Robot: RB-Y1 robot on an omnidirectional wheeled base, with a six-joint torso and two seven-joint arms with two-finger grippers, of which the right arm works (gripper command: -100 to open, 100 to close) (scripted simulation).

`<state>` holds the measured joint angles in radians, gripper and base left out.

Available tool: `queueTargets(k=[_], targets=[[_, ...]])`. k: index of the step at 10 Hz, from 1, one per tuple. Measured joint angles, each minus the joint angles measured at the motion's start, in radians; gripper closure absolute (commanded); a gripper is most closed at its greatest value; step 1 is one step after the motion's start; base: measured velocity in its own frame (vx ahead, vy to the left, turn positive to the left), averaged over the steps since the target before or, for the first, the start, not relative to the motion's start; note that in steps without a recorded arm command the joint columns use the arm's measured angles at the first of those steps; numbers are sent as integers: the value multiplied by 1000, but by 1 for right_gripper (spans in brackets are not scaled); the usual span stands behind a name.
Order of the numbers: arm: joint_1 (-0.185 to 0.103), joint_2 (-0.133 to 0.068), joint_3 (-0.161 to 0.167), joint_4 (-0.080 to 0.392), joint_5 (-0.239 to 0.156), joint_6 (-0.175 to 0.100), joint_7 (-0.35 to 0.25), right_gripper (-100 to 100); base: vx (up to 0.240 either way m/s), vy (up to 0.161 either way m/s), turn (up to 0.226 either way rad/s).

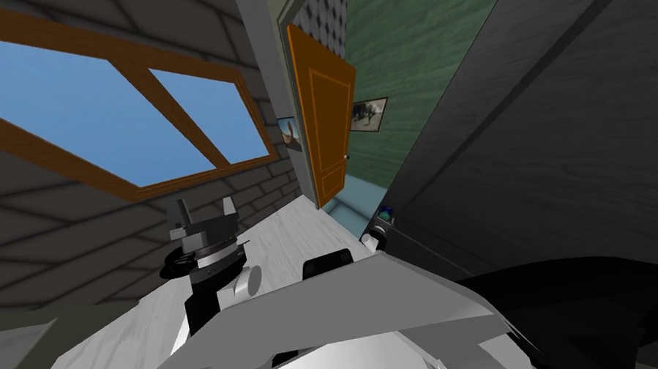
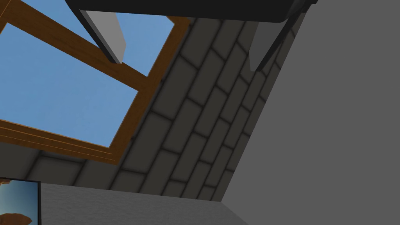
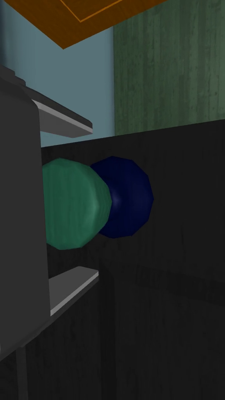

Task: Push the door open

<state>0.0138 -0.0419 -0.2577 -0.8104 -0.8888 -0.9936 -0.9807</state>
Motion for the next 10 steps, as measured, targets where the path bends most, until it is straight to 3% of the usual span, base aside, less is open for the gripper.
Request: queueTargets(k=[1,6,10], targets=[[0,0,0,-1,0,0,-1,100,-11,4,-20],[-2,-6,-3,-1,-1,2,0,100,-7,5,1],[5,-9,-19,9,-21,6,2,100,159,-94,-41]])
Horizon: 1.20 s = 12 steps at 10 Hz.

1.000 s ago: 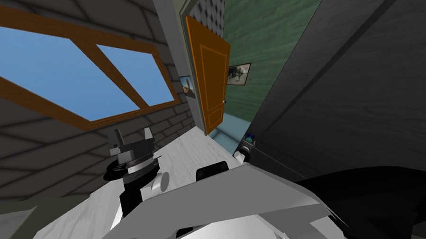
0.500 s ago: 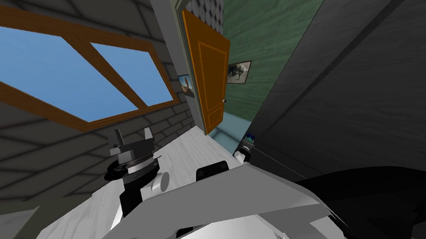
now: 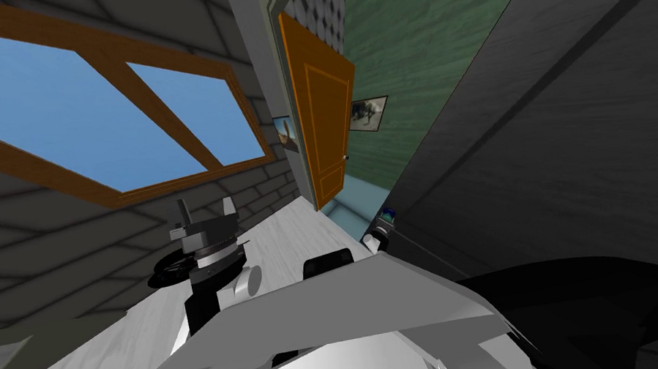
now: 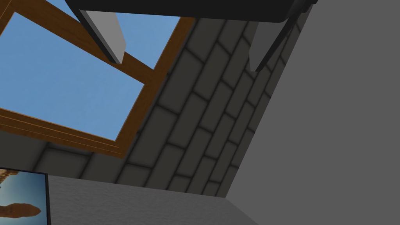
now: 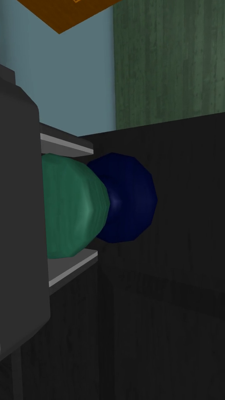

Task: Push the door open

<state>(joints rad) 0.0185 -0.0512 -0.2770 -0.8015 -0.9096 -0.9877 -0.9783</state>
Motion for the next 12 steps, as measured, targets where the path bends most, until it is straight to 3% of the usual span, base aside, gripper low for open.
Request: queueTargets(k=[3,4,9,11,12], targets=[[4,-10,-30,-14,-27,1,15,100,204,-139,-50],[-6,-26,-40,9,-36,-7,5,100,227,-140,-71],[10,-28,-102,-17,-94,-6,31,100,203,-155,-63],[-1,-45,-123,23,-112,-24,11,100,187,-129,-70],[11,-42,-135,1,-123,-18,19,100,173,-132,-71]])
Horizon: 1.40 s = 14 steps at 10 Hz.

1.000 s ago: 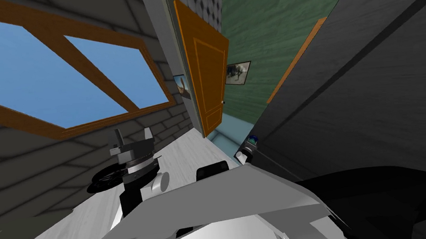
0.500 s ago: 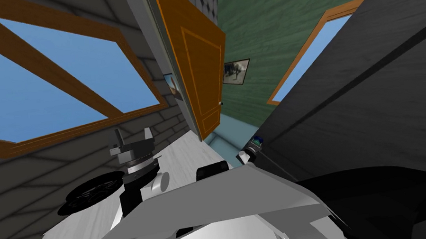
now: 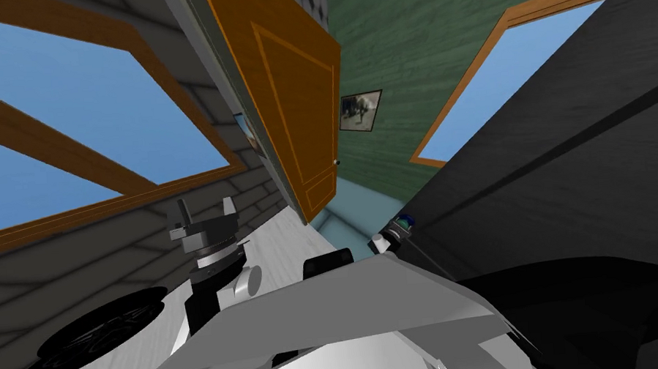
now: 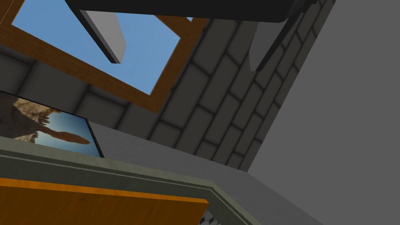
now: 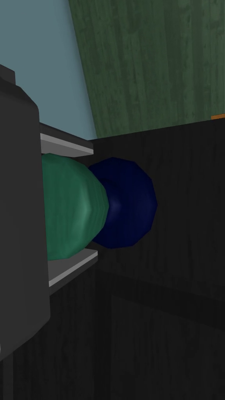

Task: Push the door open

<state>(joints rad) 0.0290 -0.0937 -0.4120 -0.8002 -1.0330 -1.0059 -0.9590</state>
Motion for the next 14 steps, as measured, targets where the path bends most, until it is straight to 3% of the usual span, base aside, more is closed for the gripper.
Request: queueTargets(k=[2,5,8,11,12,13,14], targets=[[-15,-9,-23,27,-20,-7,4,100,183,-110,-64],[12,3,-55,-16,-48,-1,28,100,163,-86,-55],[14,1,-71,-9,-63,-3,33,100,78,-90,-26],[24,7,-88,-14,-82,-8,39,100,107,-184,-34],[24,-1,-96,-8,-90,-10,36,100,77,-169,-13],[35,4,-106,-38,-99,-6,49,100,71,-108,-31],[32,-3,-110,-32,-101,-10,50,100,60,-74,-26]])
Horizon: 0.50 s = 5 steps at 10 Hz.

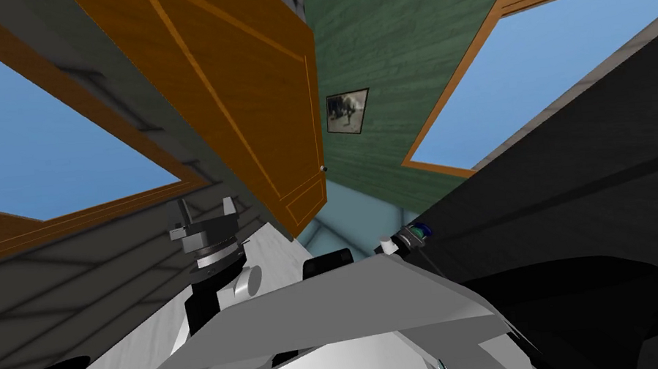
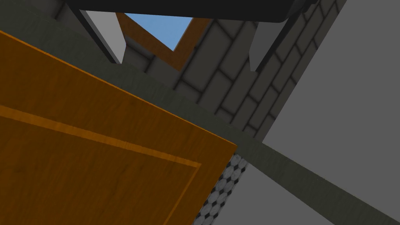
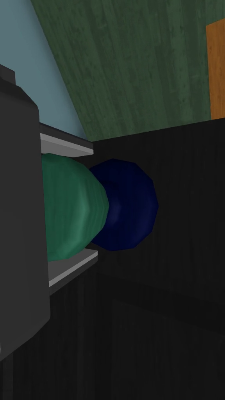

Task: Push the door open

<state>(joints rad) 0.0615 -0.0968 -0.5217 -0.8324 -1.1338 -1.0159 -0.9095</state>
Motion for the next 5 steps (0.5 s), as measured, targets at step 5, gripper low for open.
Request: queueTargets(k=[5], targets=[[12,-2,-37,11,-36,-19,3,100,130,-137,-57]])
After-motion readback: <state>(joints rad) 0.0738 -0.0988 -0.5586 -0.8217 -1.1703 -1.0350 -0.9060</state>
